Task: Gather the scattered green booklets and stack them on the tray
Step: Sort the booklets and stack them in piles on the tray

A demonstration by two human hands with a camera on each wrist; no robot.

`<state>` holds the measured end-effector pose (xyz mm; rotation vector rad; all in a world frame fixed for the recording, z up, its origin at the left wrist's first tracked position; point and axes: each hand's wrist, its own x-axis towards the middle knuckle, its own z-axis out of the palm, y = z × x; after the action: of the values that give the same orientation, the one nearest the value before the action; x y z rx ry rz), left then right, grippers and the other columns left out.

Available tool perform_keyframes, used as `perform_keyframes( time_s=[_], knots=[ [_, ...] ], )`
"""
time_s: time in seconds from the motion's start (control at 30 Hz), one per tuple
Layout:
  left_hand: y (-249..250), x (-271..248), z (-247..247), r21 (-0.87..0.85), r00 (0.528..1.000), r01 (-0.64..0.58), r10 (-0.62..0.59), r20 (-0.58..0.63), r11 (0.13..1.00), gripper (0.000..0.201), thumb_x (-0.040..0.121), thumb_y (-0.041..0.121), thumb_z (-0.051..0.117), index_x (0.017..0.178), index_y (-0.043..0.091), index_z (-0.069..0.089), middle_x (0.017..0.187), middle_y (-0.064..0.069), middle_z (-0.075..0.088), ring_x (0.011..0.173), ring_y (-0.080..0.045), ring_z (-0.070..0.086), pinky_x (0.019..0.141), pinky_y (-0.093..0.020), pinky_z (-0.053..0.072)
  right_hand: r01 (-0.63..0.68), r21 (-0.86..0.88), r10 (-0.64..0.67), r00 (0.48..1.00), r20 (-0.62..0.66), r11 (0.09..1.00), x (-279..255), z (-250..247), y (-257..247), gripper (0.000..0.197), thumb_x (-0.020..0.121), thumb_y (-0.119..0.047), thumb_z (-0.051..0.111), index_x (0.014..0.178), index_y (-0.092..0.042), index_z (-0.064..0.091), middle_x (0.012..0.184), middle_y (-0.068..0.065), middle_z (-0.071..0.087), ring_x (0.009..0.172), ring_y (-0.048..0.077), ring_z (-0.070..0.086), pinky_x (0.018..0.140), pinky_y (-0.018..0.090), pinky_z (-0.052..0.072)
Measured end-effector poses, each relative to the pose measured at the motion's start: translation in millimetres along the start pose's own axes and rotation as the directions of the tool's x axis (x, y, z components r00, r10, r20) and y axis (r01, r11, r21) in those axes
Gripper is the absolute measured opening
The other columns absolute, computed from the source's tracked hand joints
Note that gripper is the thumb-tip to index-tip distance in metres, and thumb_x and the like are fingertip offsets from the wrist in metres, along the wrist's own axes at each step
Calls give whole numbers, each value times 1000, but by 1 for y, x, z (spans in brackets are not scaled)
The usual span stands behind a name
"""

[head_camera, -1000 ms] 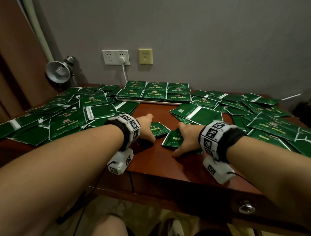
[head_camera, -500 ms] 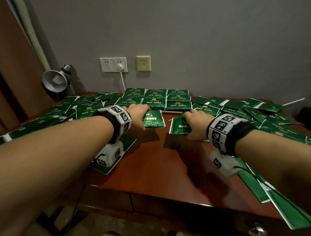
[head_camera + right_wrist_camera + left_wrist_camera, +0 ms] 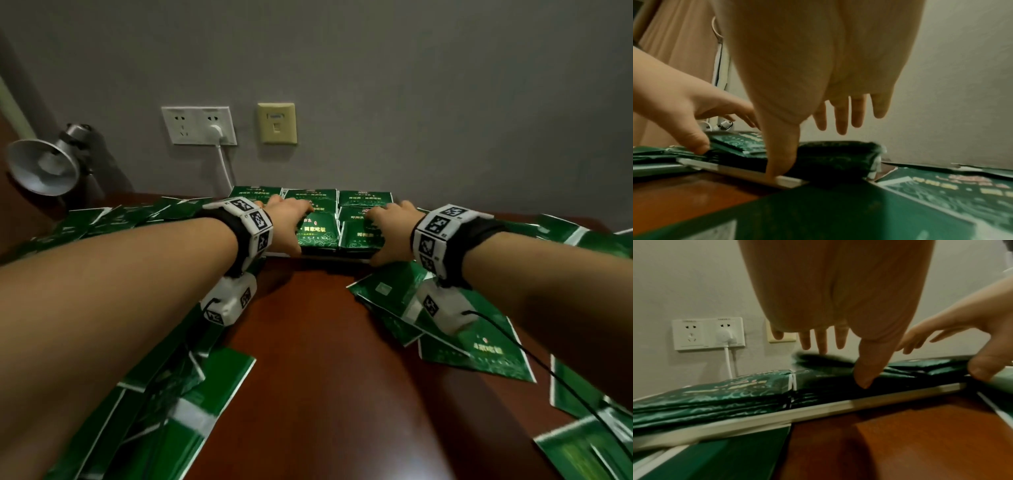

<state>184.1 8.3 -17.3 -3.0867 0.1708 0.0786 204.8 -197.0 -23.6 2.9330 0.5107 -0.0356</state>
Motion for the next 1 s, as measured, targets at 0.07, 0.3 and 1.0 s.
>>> perform_keyframes(
  time_s=[0.07, 0.3, 1.0],
  knots=[
    [-2, 15, 6, 34, 1000, 24, -23, -10, 999, 89, 74, 25, 76, 149, 26, 27, 143, -8, 37, 134, -31, 31, 107, -48, 30, -26, -31, 26, 1000, 0, 999, 12, 5, 1, 95, 69, -65, 71, 144, -20, 33, 135, 10, 45, 126, 33, 38, 100, 46, 41],
    [-2, 32, 27, -1, 995, -87, 87, -39, 996, 81, 76, 45, 75, 145, 41, 33, 137, -5, 39, 127, -29, 34, 102, -47, 39, -24, 10, 24, 1000, -12, 1000, 13, 27, 12, 60, 82, -56, 64, 136, -37, 45, 125, 6, 50, 121, 31, 44, 94, 46, 48],
    [12, 14, 17, -21, 983, -176, 174, -61, 984, 70, 88, 31, 65, 150, 30, 32, 150, -7, 35, 136, -29, 29, 111, -45, 32, -21, 19, 21, 1000, 23, 1000, -24, 8, 20, 59, 89, -43, 61, 143, -33, 40, 133, 9, 48, 120, 31, 49, 92, 40, 48]
  ],
)
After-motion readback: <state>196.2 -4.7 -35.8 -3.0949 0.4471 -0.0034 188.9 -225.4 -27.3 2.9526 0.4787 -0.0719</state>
